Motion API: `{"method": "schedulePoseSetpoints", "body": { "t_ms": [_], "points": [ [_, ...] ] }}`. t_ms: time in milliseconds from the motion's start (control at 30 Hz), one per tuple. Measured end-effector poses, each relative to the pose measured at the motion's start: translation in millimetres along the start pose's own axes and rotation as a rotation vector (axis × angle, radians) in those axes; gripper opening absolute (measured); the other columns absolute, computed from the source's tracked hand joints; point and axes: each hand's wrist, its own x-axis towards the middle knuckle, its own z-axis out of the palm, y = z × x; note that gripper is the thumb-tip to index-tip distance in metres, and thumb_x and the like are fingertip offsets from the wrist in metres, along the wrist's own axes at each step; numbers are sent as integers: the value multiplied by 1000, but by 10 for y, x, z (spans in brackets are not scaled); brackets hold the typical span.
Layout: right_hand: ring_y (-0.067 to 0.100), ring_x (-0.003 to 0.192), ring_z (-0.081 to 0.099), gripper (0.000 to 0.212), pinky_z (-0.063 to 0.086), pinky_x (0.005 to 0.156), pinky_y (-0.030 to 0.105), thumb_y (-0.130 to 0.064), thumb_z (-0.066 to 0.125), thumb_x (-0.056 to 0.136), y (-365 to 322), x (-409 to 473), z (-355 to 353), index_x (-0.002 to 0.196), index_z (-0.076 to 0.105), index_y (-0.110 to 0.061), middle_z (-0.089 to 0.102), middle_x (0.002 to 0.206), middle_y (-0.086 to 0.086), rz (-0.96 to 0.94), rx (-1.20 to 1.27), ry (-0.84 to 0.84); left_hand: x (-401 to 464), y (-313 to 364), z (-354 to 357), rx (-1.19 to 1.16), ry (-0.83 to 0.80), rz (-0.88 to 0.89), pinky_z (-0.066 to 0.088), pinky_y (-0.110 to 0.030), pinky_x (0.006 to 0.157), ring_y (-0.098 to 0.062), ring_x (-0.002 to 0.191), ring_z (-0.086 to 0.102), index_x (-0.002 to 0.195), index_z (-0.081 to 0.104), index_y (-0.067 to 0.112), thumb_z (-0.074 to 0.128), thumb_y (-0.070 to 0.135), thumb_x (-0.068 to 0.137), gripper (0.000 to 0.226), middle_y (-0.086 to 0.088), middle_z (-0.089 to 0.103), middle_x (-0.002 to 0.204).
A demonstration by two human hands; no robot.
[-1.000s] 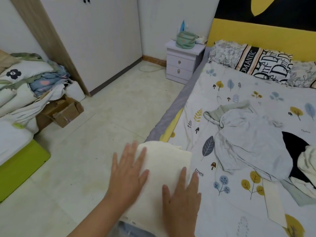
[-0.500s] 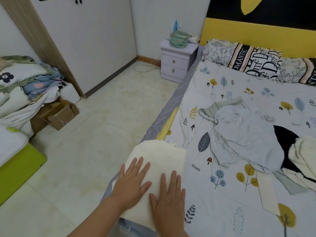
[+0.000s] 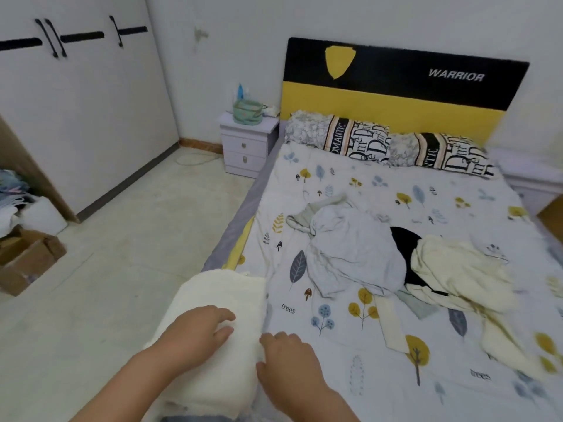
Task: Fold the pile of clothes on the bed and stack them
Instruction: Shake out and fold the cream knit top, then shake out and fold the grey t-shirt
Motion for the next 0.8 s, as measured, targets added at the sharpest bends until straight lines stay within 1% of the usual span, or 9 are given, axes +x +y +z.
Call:
{"method": "schedulePoseSetpoints", "body": {
  "t_ms": [67, 167, 300, 400, 500, 700, 800],
  "points": [
    [30, 116, 44, 35, 34, 92, 39, -19, 39, 96, 178, -162, -91, 129, 42, -8, 48, 126, 16, 34, -7, -27, 22, 213, -7, -7, -8, 39, 35, -16, 93, -4, 118, 49, 131, 48, 34, 43, 37, 97, 35, 13, 53, 131],
    [30, 119, 43, 39, 34, 95, 39, -23, 39, 97, 485, -428, -219, 133, 40, -9, 47, 129, 15, 80, 14, -83, 82, 554, 37, -25, -35, 88, 37, -18, 91, -6, 114, 51, 131, 48, 35, 45, 37, 96, 35, 13, 55, 128],
    [30, 121, 43, 41, 35, 95, 38, -28, 40, 97, 977, -776, -316, 134, 41, -10, 47, 131, 14, 176, 61, -134, 183, 1060, 199, -45, -81, 151, 39, -16, 88, -3, 109, 54, 129, 50, 35, 46, 39, 95, 35, 13, 58, 123],
    [29, 123, 43, 42, 35, 97, 38, -29, 41, 97, 1392, -1002, -323, 135, 40, -12, 46, 133, 13, 243, 87, -166, 272, 1489, 332, -60, -117, 198, 38, -15, 83, -2, 103, 52, 129, 48, 37, 46, 42, 94, 35, 15, 56, 121],
    [28, 123, 44, 42, 34, 98, 38, -28, 40, 96, 1847, -1208, -335, 136, 40, -13, 46, 133, 12, 288, 125, -189, 388, 1932, 484, -50, -148, 232, 39, -17, 88, -4, 106, 52, 130, 47, 36, 45, 42, 95, 35, 15, 56, 122],
    [26, 123, 44, 40, 35, 98, 35, -27, 41, 96, 2798, -1413, -368, 133, 41, -13, 46, 133, 11, 323, 129, -214, 635, 2739, 842, -83, -172, 213, 39, -17, 87, -4, 104, 53, 127, 49, 37, 45, 43, 94, 33, 15, 56, 119],
    [24, 123, 44, 36, 34, 98, 34, -27, 42, 96, 3233, -1340, -336, 129, 44, -13, 47, 131, 9, 326, 99, -227, 798, 2974, 1041, -118, -163, 174, 41, -15, 87, -1, 96, 53, 125, 50, 36, 45, 41, 94, 32, 15, 56, 115]
  ]
}}
